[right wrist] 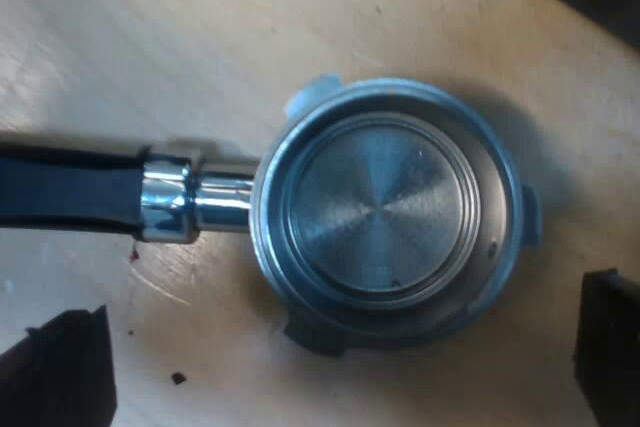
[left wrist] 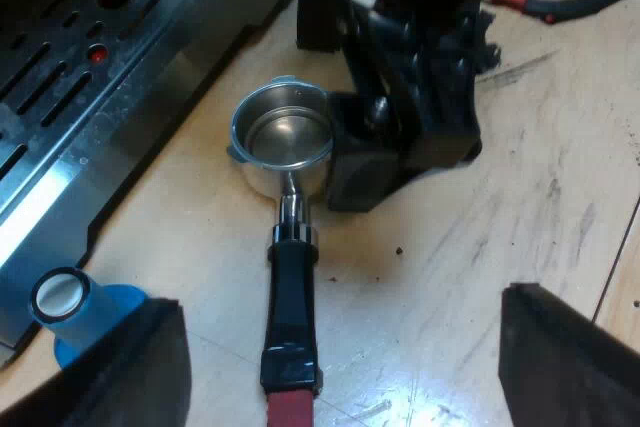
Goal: Put the handle in the coffee machine
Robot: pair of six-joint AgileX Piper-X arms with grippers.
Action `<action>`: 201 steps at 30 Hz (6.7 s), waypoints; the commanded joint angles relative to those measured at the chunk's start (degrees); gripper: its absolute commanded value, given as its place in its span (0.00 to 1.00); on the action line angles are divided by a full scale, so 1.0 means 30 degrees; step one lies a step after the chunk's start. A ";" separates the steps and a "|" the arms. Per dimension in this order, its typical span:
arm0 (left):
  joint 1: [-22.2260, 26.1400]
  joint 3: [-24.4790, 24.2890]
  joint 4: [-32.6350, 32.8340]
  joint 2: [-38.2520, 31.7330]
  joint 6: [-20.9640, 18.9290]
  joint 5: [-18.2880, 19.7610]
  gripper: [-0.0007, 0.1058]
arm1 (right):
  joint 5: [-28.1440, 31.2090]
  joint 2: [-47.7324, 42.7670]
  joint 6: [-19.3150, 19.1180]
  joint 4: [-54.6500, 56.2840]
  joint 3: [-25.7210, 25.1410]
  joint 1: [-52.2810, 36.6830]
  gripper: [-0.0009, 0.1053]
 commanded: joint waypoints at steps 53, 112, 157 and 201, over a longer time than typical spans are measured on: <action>0.0006 0.0008 -0.0234 -0.0047 -0.0049 0.0294 0.63 | -0.0873 0.2094 -0.1830 -0.1858 -0.0041 -0.1519 0.19; 0.0006 0.1172 -0.1072 -0.0047 0.1970 0.2021 0.63 | -0.0979 -0.5524 0.2216 0.4619 -0.0041 -0.1519 0.01; -0.0102 0.3070 -0.6248 0.4822 0.2422 0.2609 0.63 | -0.2123 -0.5596 0.2791 0.3998 -0.0041 -0.1519 0.01; -0.0102 0.3070 -0.6496 0.5391 0.2265 0.4869 0.01 | -0.2123 -0.5596 0.2802 0.4169 -0.0041 -0.1519 0.72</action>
